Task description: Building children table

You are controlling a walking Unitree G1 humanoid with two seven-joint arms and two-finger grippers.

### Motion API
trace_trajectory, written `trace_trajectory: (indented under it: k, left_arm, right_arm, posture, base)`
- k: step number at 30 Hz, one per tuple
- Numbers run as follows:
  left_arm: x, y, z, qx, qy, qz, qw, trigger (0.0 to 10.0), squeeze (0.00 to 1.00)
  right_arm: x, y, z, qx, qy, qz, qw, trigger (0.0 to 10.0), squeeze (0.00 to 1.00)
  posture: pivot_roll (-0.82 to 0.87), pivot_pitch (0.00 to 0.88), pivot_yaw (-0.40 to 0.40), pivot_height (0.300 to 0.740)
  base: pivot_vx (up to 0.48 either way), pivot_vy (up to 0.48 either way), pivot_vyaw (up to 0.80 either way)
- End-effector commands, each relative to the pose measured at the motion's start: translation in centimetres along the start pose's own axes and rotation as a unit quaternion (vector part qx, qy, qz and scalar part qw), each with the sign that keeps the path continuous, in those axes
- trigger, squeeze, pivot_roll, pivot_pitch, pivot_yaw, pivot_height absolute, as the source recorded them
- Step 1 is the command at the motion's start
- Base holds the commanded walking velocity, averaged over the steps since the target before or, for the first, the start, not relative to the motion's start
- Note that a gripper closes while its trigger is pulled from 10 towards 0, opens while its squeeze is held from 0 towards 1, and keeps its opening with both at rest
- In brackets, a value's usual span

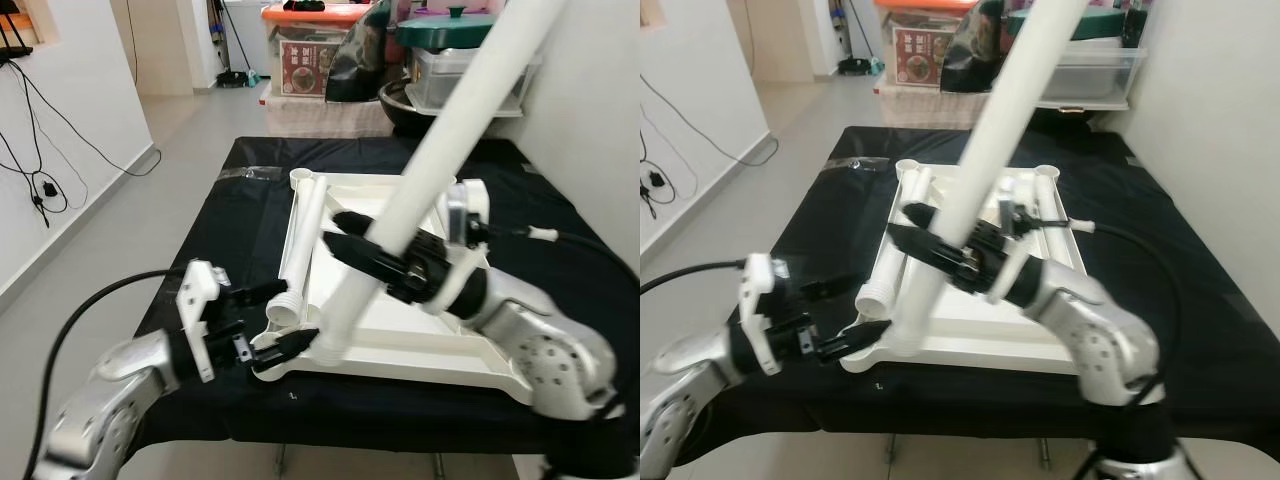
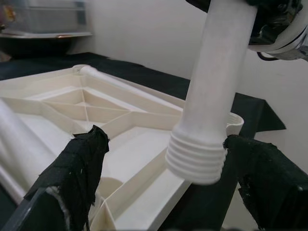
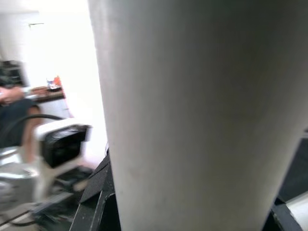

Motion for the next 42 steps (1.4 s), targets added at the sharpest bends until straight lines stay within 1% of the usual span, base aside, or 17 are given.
trace_trajectory:
  k: [1, 4, 5, 7, 8, 9, 10, 11, 12, 16, 18, 19, 21, 23, 27, 33, 42]
  left_arm:
    - [-0.1, 0.2, 0.1, -0.009, 0.007, 0.007, 1.000, 10.0, 0.00]
    - [-0.2, 0.3, -0.1, -0.013, 0.021, 0.013, 1.000, 10.0, 0.00]
    - [-0.3, 0.3, -0.5, -0.015, 0.037, 0.013, 0.999, 10.0, 0.00]
    - [-0.9, -0.1, -2.5, -0.001, 0.103, 0.008, 0.995, 10.0, 0.00]
    - [-1.4, -0.3, -4.2, -0.005, 0.157, 0.009, 0.987, 10.0, 0.00]
    - [-1.8, -0.4, -5.3, -0.009, 0.192, 0.011, 0.981, 10.0, 0.00]
    - [-1.8, -0.4, -5.3, -0.009, 0.192, 0.011, 0.981, 10.0, 0.00]
    - [-2.3, -1.3, -6.6, -0.024, 0.242, -0.002, 0.970, 10.0, 0.00]
    - [-2.1, -1.6, -6.3, -0.023, 0.241, -0.004, 0.970, 10.0, 0.00]
    - [-1.6, -2.1, -5.3, -0.028, 0.230, -0.007, 0.973, 10.0, 0.00]
    - [-0.7, -2.5, -3.9, -0.034, 0.213, -0.005, 0.976, 10.0, 0.00]
    - [-0.1, -2.9, -2.8, -0.037, 0.203, -0.006, 0.978, 10.0, 0.00]
    - [-0.1, -2.9, -2.8, -0.037, 0.203, -0.006, 0.978, 10.0, 0.00]
    - [0.3, -3.3, -1.9, -0.039, 0.196, -0.009, 0.980, 10.0, 0.00]
    - [0.5, -3.7, -2.0, -0.037, 0.207, -0.012, 0.978, 10.0, 0.00]
    - [0.5, -3.6, -2.3, -0.033, 0.212, -0.012, 0.977, 10.0, 0.00]
    - [0.5, -3.7, -2.4, -0.031, 0.219, -0.014, 0.975, 10.0, 0.00]
  right_arm:
    - [-0.4, -0.1, 0.3, -0.021, -0.009, -0.007, 1.000, 0.0, 0.00]
    - [-0.9, -0.2, 1.1, -0.030, -0.031, -0.013, 0.999, 0.0, 0.00]
    - [-1.2, -0.1, 2.0, -0.040, -0.060, -0.012, 0.997, 0.0, 0.00]
    - [-2.1, 0.3, 3.7, -0.055, -0.116, -0.006, 0.992, 0.0, 0.00]
    - [-2.9, 0.5, 4.6, -0.061, -0.145, -0.003, 0.987, 0.0, 0.00]
    - [-3.3, 0.7, 5.0, -0.064, -0.161, -0.001, 0.985, 0.0, 0.00]
    - [-3.3, 0.7, 5.0, -0.064, -0.161, -0.001, 0.985, 0.0, 0.00]
    - [-4.1, 1.1, 5.7, -0.068, -0.195, 0.010, 0.978, 0.0, 0.00]
    - [-4.2, 1.3, 6.0, -0.065, -0.214, 0.020, 0.974, 0.0, 0.00]
    - [-4.2, 1.4, 6.2, -0.062, -0.236, 0.032, 0.969, 0.0, 0.00]
    - [-3.6, 1.0, 5.6, -0.055, -0.244, 0.043, 0.967, 0.0, 0.00]
    - [-2.7, 0.6, 4.8, -0.049, -0.240, 0.050, 0.968, 0.0, 0.00]
    - [-2.7, 0.6, 4.8, -0.049, -0.240, 0.050, 0.968, 0.0, 0.00]
    - [-2.0, 0.1, 4.3, -0.045, -0.236, 0.052, 0.969, 0.0, 0.00]
    - [-0.9, -0.4, 3.5, -0.035, -0.228, 0.058, 0.971, 0.0, 0.00]
    - [-0.5, -0.6, 3.1, -0.024, -0.219, 0.055, 0.974, 0.0, 0.00]
    - [-0.2, -0.7, 2.6, -0.019, -0.218, 0.053, 0.974, 0.0, 0.00]
  posture:
    - [-0.01, 0.000, -0.034, 0.740]
    - [-0.02, 0.000, -0.033, 0.740]
    - [-0.02, 0.000, -0.038, 0.740]
    - [-0.02, 0.000, -0.041, 0.740]
    - [-0.03, 0.000, -0.040, 0.740]
    - [-0.03, 0.000, -0.040, 0.740]
    - [-0.03, 0.000, -0.040, 0.740]
    - [-0.03, 0.000, -0.038, 0.740]
    - [-0.03, 0.000, -0.038, 0.740]
    - [-0.03, 0.000, -0.041, 0.740]
    - [-0.03, 0.000, -0.040, 0.740]
    - [-0.02, 0.000, -0.044, 0.740]
    - [-0.02, 0.000, -0.044, 0.740]
    - [-0.02, 0.000, -0.045, 0.740]
    - [-0.02, 0.000, -0.050, 0.740]
    - [-0.01, 0.000, -0.050, 0.740]
    - [-0.01, 0.000, -0.043, 0.740]
  base:
    - [0.000, 0.000, 0.00]
    - [0.000, 0.000, 0.00]
    - [0.000, 0.000, 0.00]
    - [0.000, 0.000, 0.00]
    - [0.000, 0.000, 0.00]
    - [0.000, 0.000, 0.00]
    - [0.000, 0.000, 0.00]
    - [0.000, 0.000, 0.00]
    - [0.000, 0.000, 0.00]
    - [0.000, 0.000, 0.00]
    - [0.000, 0.000, 0.00]
    - [0.000, 0.000, 0.00]
    - [0.000, 0.000, 0.00]
    - [0.000, 0.000, 0.00]
    - [0.000, 0.000, 0.00]
    - [0.000, 0.000, 0.00]
    - [0.000, 0.000, -0.77]
Point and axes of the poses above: a point about 5 cm out from each wrist's last joint towards the gripper, its own x axis pointing out of the wrist towards the gripper, its own y axis along the axis of the wrist's last joint, z = x × y, the point moved 6 cm from there along x, pointing out of the wrist towards the gripper, and after that the axes turned 1 degree about x, right-handed, at the moved point
